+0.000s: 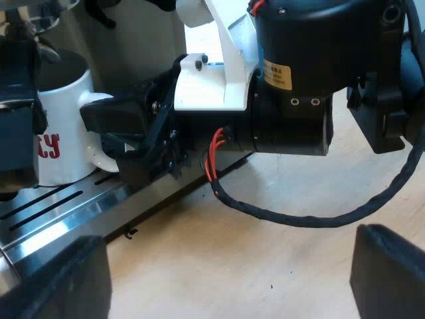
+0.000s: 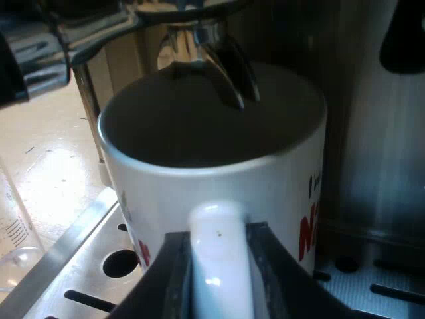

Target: Place mug into machine

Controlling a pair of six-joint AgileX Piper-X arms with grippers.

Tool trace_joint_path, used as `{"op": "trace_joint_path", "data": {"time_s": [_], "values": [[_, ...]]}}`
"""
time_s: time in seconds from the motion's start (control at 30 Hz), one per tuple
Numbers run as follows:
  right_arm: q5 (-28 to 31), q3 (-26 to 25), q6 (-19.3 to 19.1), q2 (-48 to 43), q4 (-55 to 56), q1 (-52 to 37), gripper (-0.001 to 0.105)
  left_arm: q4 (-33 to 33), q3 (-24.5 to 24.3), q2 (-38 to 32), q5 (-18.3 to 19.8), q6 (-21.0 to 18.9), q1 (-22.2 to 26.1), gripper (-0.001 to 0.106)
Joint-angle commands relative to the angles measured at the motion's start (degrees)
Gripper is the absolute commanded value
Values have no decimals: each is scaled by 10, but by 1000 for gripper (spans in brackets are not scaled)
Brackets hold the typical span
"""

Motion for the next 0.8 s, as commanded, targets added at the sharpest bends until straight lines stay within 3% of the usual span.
{"op": "trace_joint_path", "data": {"time_s": [0.03, 0.07, 0.1, 0.2, 0.27, 0.8], "values": [[-4, -8, -7, -4, -10, 0, 7, -7, -1, -3, 6, 2, 1, 75], [-4, -8, -7, -4, -10, 0, 15, -7, -1, -3, 6, 2, 1, 75], [-4, -8, -7, -4, -10, 0, 17, -7, -1, -3, 6, 2, 1, 75], [-4, -8, -7, -4, -10, 0, 46, -7, -1, -3, 6, 2, 1, 75], [-4, -8, -7, -4, -10, 0, 53, -7, -1, -3, 6, 2, 1, 75], [20, -8, -3, -28, 25, 13, 55, -7, -1, -3, 6, 2, 1, 75]]}}
